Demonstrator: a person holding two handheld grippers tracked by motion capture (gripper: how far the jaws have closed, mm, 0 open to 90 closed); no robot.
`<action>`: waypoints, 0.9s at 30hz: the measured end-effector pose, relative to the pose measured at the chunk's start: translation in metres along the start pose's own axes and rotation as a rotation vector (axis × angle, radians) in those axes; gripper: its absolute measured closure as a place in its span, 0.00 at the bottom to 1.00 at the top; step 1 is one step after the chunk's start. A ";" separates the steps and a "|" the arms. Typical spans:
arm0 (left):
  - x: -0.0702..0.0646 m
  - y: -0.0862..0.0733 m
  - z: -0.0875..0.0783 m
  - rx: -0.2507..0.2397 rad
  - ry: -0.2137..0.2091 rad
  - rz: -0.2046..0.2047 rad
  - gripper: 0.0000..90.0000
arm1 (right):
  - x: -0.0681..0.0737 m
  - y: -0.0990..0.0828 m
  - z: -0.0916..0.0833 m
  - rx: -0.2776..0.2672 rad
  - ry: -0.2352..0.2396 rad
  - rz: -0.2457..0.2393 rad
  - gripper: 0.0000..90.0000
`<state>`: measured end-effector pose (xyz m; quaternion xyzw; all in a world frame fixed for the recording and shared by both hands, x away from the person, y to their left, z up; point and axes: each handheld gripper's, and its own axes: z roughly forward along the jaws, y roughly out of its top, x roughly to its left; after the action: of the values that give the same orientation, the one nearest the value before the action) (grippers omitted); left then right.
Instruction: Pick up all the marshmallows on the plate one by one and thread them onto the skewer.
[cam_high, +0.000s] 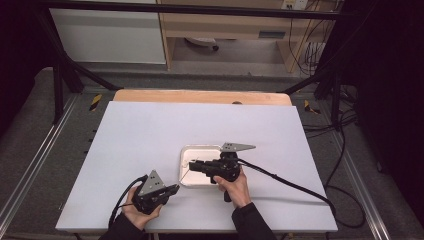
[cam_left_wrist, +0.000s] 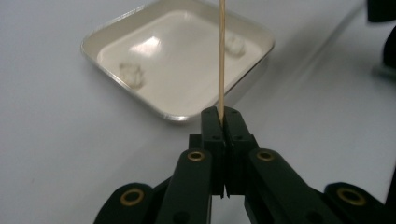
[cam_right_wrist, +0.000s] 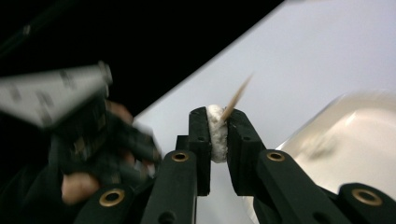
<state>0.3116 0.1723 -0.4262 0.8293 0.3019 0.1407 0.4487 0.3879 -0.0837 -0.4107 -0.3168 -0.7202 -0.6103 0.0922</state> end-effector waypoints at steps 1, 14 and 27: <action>0.000 0.000 0.000 0.000 0.000 0.000 0.99 | 0.000 -0.004 0.005 0.044 0.015 0.005 0.90; -0.004 0.009 0.010 -0.006 0.050 -0.004 0.99 | 0.002 -0.019 0.019 0.063 -0.003 0.005 0.88; -0.002 0.008 0.015 0.002 0.038 -0.015 0.98 | 0.001 -0.022 0.021 0.091 -0.023 0.011 0.84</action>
<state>0.3206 0.1585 -0.4281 0.8246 0.3168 0.1527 0.4432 0.3804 -0.0647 -0.4332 -0.3233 -0.7465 -0.5727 0.1014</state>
